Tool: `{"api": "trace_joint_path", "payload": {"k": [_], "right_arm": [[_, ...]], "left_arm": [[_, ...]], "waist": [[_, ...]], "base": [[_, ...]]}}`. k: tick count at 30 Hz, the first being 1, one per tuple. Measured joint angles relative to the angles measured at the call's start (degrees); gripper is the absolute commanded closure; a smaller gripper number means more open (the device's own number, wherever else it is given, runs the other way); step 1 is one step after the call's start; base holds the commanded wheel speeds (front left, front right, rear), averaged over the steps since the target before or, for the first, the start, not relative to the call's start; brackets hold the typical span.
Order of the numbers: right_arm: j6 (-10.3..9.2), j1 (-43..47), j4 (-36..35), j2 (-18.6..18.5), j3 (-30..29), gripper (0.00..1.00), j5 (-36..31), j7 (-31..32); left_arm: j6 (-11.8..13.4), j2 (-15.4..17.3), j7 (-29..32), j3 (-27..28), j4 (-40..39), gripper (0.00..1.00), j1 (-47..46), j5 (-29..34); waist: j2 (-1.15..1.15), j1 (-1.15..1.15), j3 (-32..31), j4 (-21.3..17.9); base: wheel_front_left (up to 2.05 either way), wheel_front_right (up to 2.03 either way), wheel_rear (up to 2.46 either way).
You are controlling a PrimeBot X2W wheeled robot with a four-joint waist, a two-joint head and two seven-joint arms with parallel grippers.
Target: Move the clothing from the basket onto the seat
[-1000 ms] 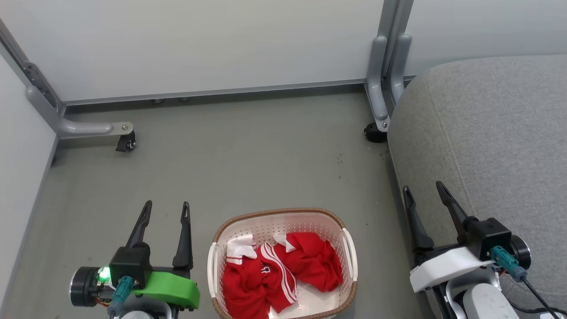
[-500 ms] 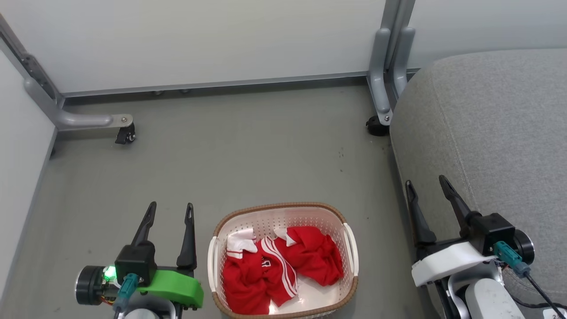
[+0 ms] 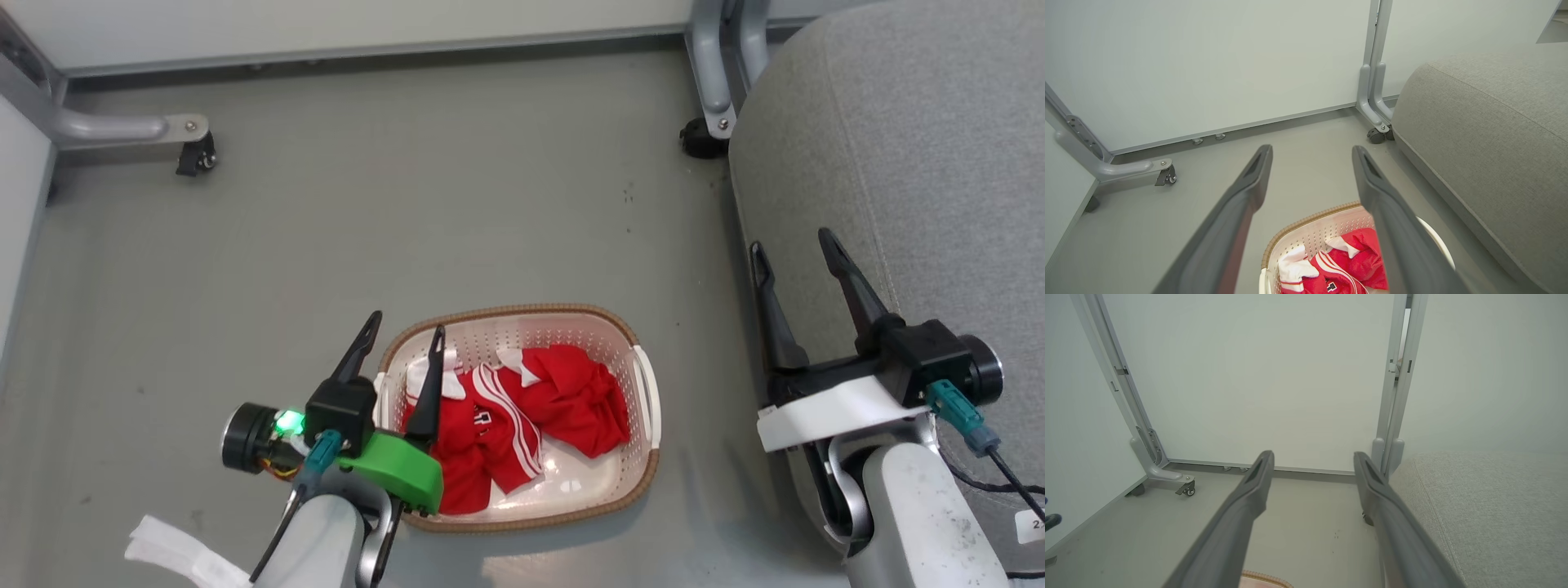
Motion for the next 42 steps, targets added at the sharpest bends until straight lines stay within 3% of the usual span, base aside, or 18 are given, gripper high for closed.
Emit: {"api": "trace_joint_path", "payload": {"k": [8, 16, 34, 42], "right_arm": [[0.0, -5.3, -3.6, 0.0, 1.1, 0.0, -0.5, -0.1], [0.0, -10.3, -6.6, 0.0, 3.3, 0.0, -0.3, -1.1], [0.0, -16.7, -8.8, -0.1, 6.9, 0.0, 3.8, -2.3], [0.0, -16.8, -9.9, -0.1, 7.4, 0.0, 4.4, -2.3]], "left_arm": [[-0.3, -0.1, 0.0, -7.1, 7.2, 0.0, -9.3, 0.5], [0.3, -0.1, -0.1, -11.3, 19.5, 0.0, -19.4, 4.0], [2.5, 3.7, 0.4, -14.0, 46.4, 0.0, -39.2, 8.2], [3.5, 5.5, 2.7, -15.0, 49.3, 0.0, -43.9, 8.9]], "waist": [[0.0, 0.0, 8.7, -0.6], [0.0, 0.01, 18.6, -1.8], [0.0, 0.02, 40.1, -7.4], [0.0, 0.01, 45.8, -9.8]], "base": [[0.0, 0.0, 0.0], [0.0, 0.0, 0.0], [0.0, 0.0, 0.0], [0.0, 0.0, 0.0]]}}
